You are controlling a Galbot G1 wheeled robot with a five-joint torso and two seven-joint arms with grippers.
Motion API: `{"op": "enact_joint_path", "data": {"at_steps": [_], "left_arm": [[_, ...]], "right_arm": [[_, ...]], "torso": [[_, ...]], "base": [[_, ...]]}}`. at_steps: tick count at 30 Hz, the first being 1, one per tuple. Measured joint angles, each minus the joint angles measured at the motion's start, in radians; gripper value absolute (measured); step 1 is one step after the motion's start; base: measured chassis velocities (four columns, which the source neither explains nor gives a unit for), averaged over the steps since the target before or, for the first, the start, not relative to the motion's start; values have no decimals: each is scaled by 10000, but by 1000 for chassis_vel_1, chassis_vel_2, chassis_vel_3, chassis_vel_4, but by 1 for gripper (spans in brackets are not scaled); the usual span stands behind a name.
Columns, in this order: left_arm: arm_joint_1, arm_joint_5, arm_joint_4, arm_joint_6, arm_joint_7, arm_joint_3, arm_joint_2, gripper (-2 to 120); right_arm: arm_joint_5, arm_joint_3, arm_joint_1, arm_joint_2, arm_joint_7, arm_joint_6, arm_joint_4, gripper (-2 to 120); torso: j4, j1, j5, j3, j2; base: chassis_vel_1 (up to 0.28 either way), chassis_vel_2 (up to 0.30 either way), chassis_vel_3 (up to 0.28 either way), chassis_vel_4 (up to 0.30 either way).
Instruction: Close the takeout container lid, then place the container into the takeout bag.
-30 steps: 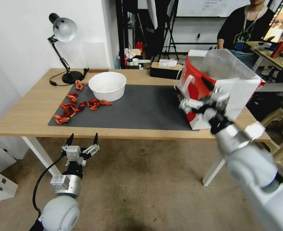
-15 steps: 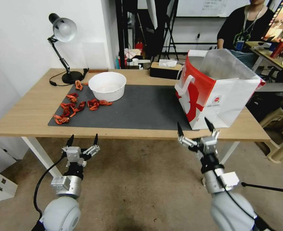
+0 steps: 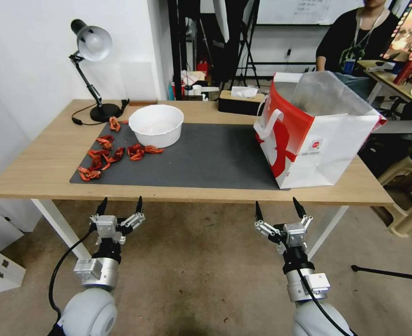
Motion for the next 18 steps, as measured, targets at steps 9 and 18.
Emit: {"op": "enact_joint_path", "data": {"at_steps": [9,18], "left_arm": [[4,6,4,-3,5,-4,-2,100],[4,6,4,-3,6,-4,0,100]], "right_arm": [[39,10,22,-7,-15,-7,2,100],[54,18,32,-12,-25,-21,10,100]], "torso": [[0,0,1,1,0],[-1,0,0,1,0]], "base": [[0,0,0,0],[0,0,0,0]]}}
